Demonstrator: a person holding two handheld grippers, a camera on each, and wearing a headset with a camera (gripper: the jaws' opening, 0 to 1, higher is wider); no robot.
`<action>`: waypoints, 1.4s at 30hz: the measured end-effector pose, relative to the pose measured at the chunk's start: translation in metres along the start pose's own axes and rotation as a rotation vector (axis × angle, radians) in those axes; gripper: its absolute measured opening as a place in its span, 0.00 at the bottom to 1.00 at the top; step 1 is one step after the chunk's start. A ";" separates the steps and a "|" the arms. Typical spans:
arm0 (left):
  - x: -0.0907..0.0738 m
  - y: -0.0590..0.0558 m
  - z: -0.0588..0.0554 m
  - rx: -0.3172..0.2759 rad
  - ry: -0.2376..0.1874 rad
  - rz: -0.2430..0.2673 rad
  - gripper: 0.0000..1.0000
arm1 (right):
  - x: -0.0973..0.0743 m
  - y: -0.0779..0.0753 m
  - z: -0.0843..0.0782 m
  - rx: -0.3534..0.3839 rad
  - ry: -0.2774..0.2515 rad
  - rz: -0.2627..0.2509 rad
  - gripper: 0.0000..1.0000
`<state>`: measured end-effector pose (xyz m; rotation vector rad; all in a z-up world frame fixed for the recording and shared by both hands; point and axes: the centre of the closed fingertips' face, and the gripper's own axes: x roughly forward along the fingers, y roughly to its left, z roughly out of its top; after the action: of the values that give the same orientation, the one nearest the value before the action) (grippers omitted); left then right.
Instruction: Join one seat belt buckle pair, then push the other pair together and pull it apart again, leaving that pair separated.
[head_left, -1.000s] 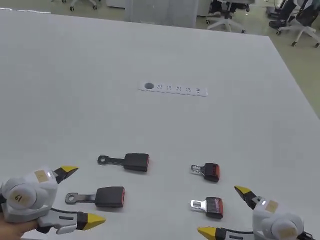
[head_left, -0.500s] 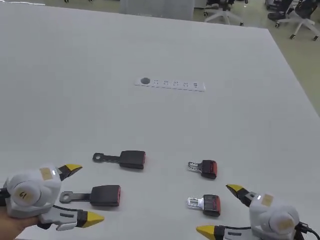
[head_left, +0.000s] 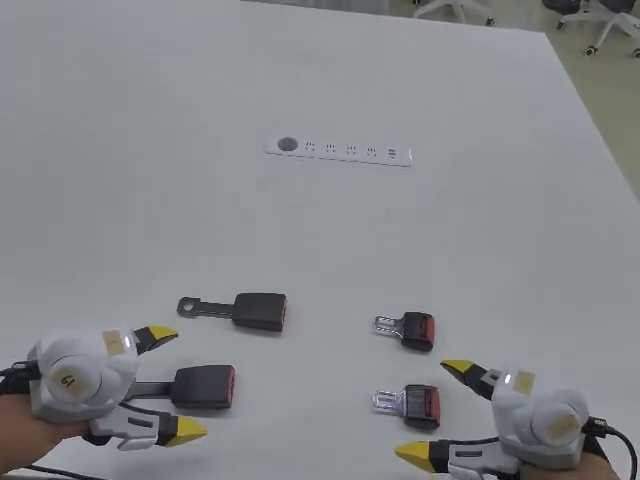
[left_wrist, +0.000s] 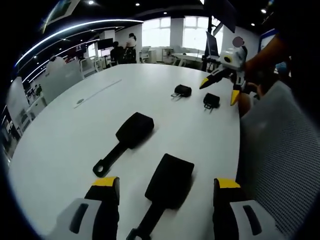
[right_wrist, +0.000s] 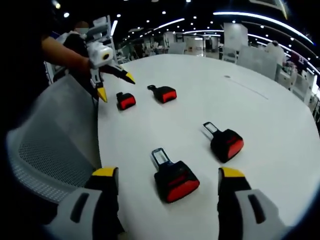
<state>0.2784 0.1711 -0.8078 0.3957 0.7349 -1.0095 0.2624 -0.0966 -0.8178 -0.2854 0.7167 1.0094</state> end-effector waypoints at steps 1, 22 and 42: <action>0.002 0.001 -0.002 -0.001 0.006 -0.004 0.78 | 0.001 0.000 -0.001 -0.003 0.003 0.010 0.82; 0.023 0.000 -0.028 0.136 0.138 -0.104 0.58 | 0.006 -0.003 -0.026 -0.139 0.155 0.161 0.63; 0.025 -0.004 -0.025 0.317 0.202 -0.227 0.35 | 0.009 -0.007 -0.023 -0.225 0.138 0.195 0.35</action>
<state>0.2733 0.1688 -0.8425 0.7084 0.8146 -1.3201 0.2616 -0.1061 -0.8414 -0.4913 0.7667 1.2682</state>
